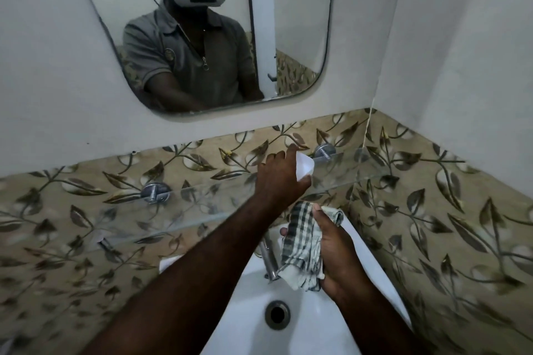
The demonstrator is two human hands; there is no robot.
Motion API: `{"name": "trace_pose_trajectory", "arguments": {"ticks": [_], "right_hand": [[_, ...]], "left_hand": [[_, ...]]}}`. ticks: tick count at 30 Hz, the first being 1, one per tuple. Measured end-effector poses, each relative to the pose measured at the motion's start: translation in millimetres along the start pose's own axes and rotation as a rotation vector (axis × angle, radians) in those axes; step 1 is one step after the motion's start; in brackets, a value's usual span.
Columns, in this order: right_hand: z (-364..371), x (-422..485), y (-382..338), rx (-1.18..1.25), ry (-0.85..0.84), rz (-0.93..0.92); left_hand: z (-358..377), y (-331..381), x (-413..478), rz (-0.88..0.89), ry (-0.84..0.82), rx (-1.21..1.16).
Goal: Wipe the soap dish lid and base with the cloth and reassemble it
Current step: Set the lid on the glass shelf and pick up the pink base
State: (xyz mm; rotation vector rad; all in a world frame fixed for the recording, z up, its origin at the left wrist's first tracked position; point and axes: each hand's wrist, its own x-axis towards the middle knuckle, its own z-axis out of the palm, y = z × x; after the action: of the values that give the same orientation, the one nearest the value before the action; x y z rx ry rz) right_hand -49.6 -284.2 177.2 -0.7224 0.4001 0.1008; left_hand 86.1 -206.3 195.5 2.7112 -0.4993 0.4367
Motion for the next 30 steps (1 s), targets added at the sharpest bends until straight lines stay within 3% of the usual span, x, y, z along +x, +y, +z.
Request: {"name": "trace_pose_trajectory", "arguments": {"ticks": [4,12,16,20,23,30], "right_hand": [[3.7,10.8,0.0,0.004,-0.004,-0.012],[4.6,20.2,25.9,-0.032,-0.054,-0.004],[-1.2,17.9,57.8,-0.193,-0.087,0.037],[-6.0,22.0,93.4,-0.405,-0.062,0.187],[-9.4,27.5,122.1,-0.573,-0.019,0.197],[-23.3,36.4,172.4,-0.632,0.058,0.334]], "left_hand": [[1.4,-2.9,-4.4,0.001,0.049,-0.03],[-18.2,-10.3,-86.3,0.091,0.551,-0.381],[-7.1,-18.9,-150.8,0.009,0.646,-0.405],[32.8,-60.9,-211.1,-0.207,0.527,-0.308],[54.9,-108.9,-245.1,-0.426,0.427,-0.217],[61.5,-204.5,-268.7,-0.88,0.082,-0.178]]}}
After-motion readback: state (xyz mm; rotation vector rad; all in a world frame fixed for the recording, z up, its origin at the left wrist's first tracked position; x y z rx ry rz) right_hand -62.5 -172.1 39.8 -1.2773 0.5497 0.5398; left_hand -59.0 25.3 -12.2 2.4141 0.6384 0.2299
